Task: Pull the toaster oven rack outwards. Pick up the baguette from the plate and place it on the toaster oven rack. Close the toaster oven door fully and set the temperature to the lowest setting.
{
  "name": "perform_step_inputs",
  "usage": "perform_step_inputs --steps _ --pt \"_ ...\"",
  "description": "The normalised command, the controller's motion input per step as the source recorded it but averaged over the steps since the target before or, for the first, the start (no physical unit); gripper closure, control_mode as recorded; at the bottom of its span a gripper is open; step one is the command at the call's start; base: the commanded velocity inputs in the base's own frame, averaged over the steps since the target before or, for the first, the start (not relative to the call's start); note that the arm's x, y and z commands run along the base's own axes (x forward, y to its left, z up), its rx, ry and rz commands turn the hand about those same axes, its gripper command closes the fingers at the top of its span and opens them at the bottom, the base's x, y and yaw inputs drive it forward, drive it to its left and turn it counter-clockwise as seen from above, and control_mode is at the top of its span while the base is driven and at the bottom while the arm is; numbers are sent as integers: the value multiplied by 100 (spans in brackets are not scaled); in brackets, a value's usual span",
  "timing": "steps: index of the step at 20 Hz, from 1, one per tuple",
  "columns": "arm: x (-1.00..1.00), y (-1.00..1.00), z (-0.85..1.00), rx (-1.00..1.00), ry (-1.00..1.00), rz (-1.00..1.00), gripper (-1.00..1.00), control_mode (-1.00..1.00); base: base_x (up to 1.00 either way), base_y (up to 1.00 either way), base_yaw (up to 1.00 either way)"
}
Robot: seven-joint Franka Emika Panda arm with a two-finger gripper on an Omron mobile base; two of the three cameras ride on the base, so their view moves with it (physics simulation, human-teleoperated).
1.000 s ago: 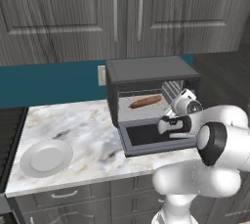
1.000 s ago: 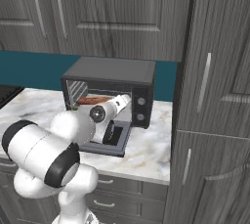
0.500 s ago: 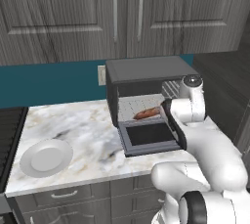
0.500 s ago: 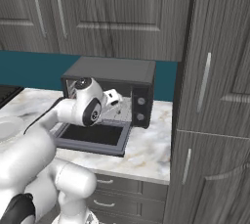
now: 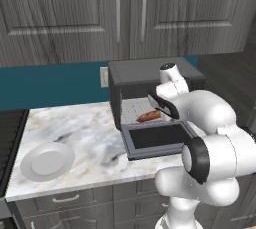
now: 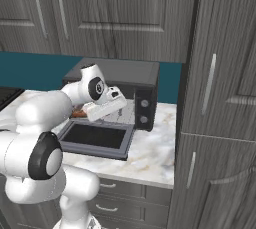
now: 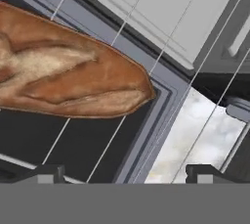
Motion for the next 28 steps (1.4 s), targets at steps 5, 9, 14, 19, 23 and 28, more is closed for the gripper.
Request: perform_step_inputs --steps 5,9,14,19,23,28 --pt "-13 -6 -100 0 2 4 -100 -100 0 0 0" --pt "-55 -13 -99 1 -26 13 -100 -100 0 0 0" --pt "-50 -10 -93 11 -60 4 -100 -100 0 0 0" --pt "-46 -12 -84 18 -73 0 -100 -100 0 0 0" --pt "-3 0 -78 12 -52 0 -100 -100 0 0 0" --pt "13 0 -75 2 -38 0 -100 -100 0 0 0"
